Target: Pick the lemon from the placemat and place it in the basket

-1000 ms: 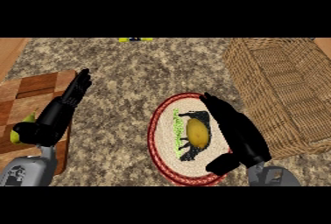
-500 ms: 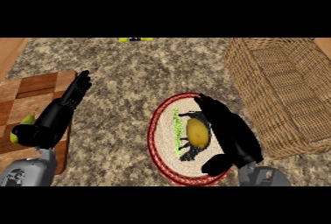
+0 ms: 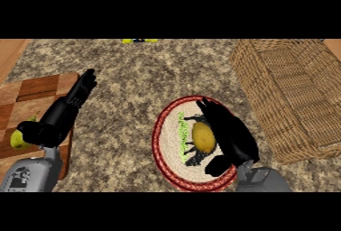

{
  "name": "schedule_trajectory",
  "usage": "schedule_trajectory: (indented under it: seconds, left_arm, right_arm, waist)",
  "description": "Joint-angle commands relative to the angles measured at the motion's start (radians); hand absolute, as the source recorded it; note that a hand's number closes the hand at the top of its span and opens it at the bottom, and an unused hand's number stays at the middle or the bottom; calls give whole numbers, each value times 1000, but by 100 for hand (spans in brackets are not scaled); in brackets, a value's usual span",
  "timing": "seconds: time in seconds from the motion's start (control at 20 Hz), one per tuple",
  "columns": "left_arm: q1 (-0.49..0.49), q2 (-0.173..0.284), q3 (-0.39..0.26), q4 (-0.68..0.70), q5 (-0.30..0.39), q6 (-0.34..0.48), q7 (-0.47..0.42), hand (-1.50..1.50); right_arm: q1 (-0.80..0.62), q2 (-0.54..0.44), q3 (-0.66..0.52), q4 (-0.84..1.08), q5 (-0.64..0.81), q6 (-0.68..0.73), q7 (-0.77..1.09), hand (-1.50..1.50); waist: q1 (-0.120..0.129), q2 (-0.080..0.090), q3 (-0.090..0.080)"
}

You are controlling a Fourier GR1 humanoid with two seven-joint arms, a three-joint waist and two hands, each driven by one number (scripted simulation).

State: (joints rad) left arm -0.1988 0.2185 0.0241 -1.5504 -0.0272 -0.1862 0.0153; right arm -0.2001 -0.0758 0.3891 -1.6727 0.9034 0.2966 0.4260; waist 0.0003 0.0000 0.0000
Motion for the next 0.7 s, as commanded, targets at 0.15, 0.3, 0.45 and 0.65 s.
schedule_trajectory:
  seconds: [0.15,0.3,0.45,0.65]
  left_arm:
    - [62,-52,-20,-67,-45,28,-3,0]
    - [29,-25,24,18,-31,-17,-45,0]
    - [28,23,68,-68,22,-70,34,0]
    - [73,-41,12,-51,-52,-27,-36,0]
  right_arm:
    - [1,51,16,92,84,-29,17,-150]
    - [-57,64,-33,207,88,-56,-43,-150]
    - [-58,32,-75,160,61,20,-33,-150]
    - [-56,45,-95,258,60,-32,-102,-150]
  waist:
    - [1,0,0]
    - [1,0,0]
    - [2,-1,0]
    - [1,0,0]
